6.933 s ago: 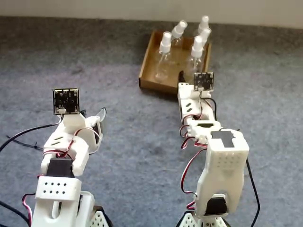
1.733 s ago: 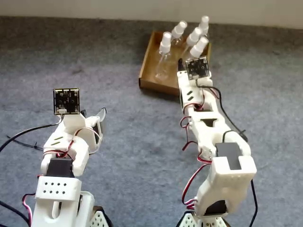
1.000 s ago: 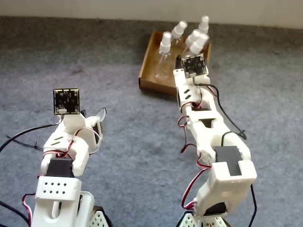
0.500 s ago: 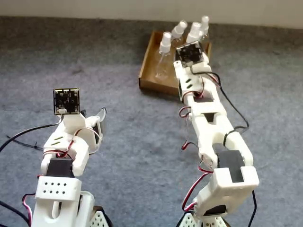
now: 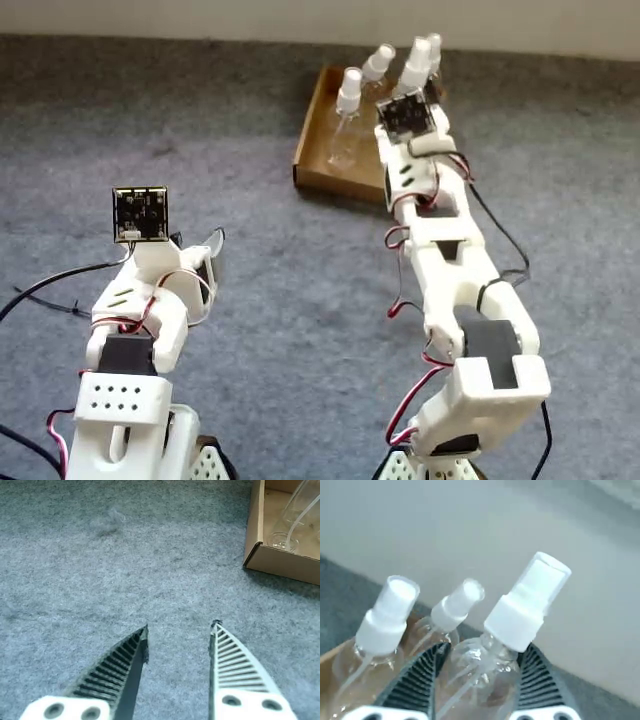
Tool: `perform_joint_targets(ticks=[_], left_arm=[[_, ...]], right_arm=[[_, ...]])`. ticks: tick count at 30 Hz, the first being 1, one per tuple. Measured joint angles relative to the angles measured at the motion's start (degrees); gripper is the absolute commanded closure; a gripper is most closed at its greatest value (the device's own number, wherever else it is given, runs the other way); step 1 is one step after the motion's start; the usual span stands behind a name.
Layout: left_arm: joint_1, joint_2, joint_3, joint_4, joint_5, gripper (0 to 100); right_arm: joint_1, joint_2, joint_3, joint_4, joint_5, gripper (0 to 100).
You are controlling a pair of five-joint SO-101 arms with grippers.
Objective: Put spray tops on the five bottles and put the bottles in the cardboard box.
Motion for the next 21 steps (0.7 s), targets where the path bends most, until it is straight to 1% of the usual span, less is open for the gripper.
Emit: perform_joint_targets(ticks=[3, 8, 13, 18, 21], left_arm=[[0.0, 0.0, 0.0, 0.0, 0.0, 81], [0.0, 0.0, 0.0, 0.0, 0.0, 81], [0.0, 0.0, 0.0, 0.0, 0.0, 81], [0.0, 0.0, 0.0, 0.0, 0.0, 81], [0.0, 0.0, 0.0, 0.0, 0.0, 81]], right_arm=[[0.2, 0.0, 3.2, -0.4, 0.0, 97.6], [0.2, 0.0, 3.7, -0.7, 0.0, 97.6], [0.2, 4.4, 3.7, -1.7, 0.5, 97.6], [0.4, 6.9, 3.7, -8.3, 0.4, 97.2], [0.4, 7.2, 3.7, -9.7, 0.5, 97.1]])
